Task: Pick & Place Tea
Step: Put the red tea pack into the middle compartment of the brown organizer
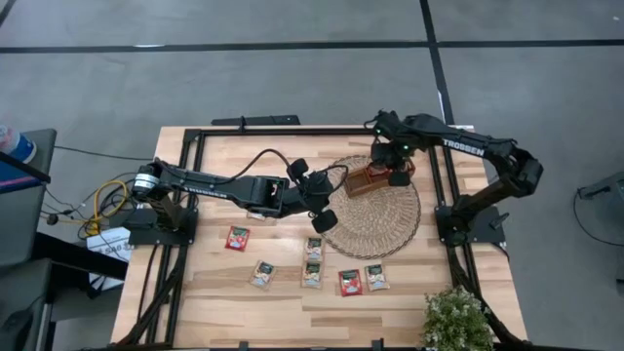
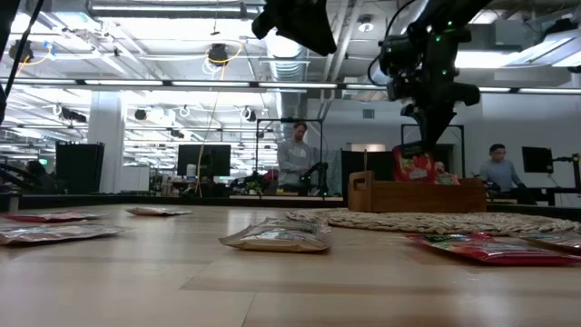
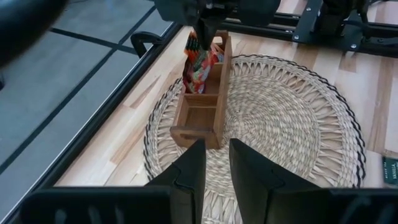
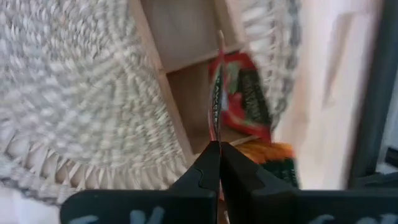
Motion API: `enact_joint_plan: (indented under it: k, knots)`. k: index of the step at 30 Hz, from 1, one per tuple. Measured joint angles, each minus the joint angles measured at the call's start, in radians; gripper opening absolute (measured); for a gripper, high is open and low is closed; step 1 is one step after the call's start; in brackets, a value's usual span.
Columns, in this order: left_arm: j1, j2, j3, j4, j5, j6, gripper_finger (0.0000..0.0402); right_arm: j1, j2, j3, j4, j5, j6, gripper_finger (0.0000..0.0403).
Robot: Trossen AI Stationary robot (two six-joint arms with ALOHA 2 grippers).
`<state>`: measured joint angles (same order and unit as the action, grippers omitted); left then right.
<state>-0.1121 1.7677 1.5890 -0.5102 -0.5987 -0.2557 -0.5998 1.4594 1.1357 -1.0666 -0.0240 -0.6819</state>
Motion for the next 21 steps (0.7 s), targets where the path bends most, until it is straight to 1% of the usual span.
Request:
enact_joint_plan:
  k: [5, 10, 21]
  knots:
    - [-0.001, 0.0, 0.0, -0.012, 0.0, 0.002, 0.0065, -0.003, 0.062, -0.001, 0.005, 0.03, 0.001, 0.0]
    - [-0.006, 0.0, 0.0, -0.026, 0.0, 0.002, 0.0065, -0.013, 0.086, -0.001, 0.043, 0.023, 0.0, 0.0]
    - [-0.006, 0.0, 0.0, -0.041, -0.008, 0.004, 0.0065, -0.018, 0.146, -0.001, 0.026, 0.021, 0.0, 0.0]
